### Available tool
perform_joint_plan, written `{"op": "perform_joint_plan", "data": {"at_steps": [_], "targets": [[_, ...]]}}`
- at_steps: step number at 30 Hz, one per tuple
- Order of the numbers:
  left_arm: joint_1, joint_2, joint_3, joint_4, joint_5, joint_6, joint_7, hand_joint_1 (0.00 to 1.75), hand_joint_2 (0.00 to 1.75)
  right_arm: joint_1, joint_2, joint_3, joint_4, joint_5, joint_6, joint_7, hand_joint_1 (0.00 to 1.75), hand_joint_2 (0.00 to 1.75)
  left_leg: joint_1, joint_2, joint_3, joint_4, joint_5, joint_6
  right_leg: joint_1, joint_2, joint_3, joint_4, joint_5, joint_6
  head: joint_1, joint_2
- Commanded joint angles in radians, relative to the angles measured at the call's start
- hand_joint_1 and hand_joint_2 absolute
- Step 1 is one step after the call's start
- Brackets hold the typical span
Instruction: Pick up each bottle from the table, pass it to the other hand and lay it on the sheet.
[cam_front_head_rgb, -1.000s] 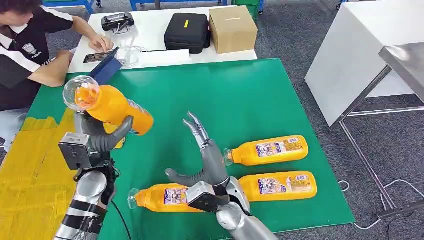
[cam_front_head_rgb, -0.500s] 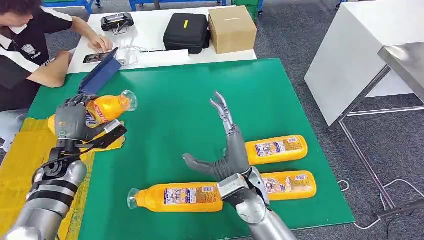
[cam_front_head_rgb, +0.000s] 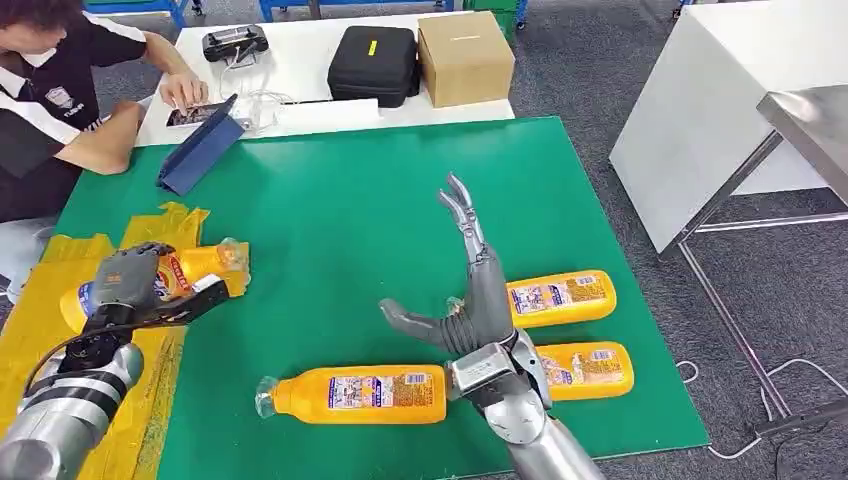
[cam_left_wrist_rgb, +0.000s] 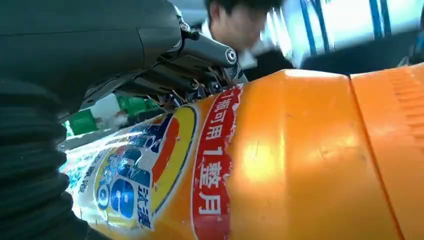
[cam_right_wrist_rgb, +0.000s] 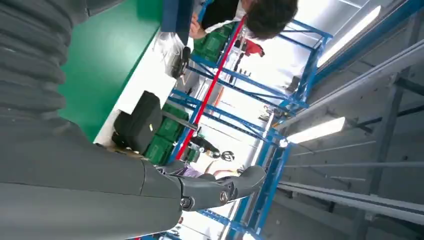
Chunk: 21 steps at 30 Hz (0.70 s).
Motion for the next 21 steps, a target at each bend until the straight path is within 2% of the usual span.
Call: {"op": "perform_joint_plan", "data": {"at_steps": [1, 2, 3, 9, 13, 16, 21], "targets": [[-0.05, -0.017, 0.005, 0.214, -0.01, -0.009, 0.033, 1.75, 1.75, -0.03, -0.022, -0.01, 0.027, -0.016, 0.016, 0.0, 0.0, 1.75, 0.001, -0.002, 0.005, 0.001, -0.002, 0.0, 0.001, 0.0, 0.006, -0.001, -0.001, -0.001, 0.0, 0.0], [-0.049, -0.017, 0.004, 0.216, -0.011, -0.009, 0.035, 0.31, 1.75, -0.03, -0.021, -0.011, 0.028, -0.016, 0.016, 0.0, 0.0, 1.75, 0.002, -0.003, 0.006, 0.001, -0.003, 0.0, 0.002, -0.001, 0.007, -0.001, -0.002, -0.002, 0.0, 0.0], [-0.05, -0.016, -0.001, 0.22, -0.024, -0.011, 0.058, 0.0, 1.75, -0.03, -0.019, -0.012, 0.029, -0.016, 0.014, 0.0, 0.0, 1.75, 0.002, -0.003, 0.007, 0.001, -0.003, 0.0, 0.002, -0.001, 0.008, -0.001, -0.002, -0.002, 0.0, 0.0], [-0.035, -0.02, 0.052, 0.213, 0.0, 0.042, 0.059, 0.0, 1.75, -0.023, -0.016, -0.011, 0.034, -0.016, 0.006, 0.0, 0.0, 1.75, 0.002, -0.001, 0.005, 0.0, -0.002, 0.0, 0.001, 0.001, 0.006, -0.001, -0.001, -0.001, 0.0, 0.0], [-0.022, -0.035, 0.1, 0.195, 0.043, 0.095, 0.006, 0.0, 1.75, -0.019, -0.017, -0.016, 0.034, -0.015, -0.002, 0.0, 0.0, 1.75, 0.002, -0.002, 0.006, 0.0, -0.002, 0.0, 0.001, 0.0, 0.006, -0.001, -0.001, -0.001, 0.0, 0.0], [0.002, -0.05, 0.145, 0.146, 0.087, 0.202, -0.07, 0.0, 1.75, -0.013, -0.02, -0.017, 0.037, -0.013, -0.011, -0.001, 0.0, 1.75, 0.002, -0.003, 0.006, 0.0, -0.002, 0.0, 0.001, -0.001, 0.006, -0.001, -0.001, -0.001, 0.0, 0.0], [0.002, -0.05, 0.145, 0.146, 0.087, 0.202, -0.07, 0.0, 1.75, -0.013, -0.02, -0.017, 0.037, -0.013, -0.011, -0.001, 0.0, 1.75, 0.002, -0.004, 0.004, 0.0, -0.001, 0.0, 0.001, -0.002, 0.005, -0.001, -0.001, -0.001, 0.0, 0.0]]}}
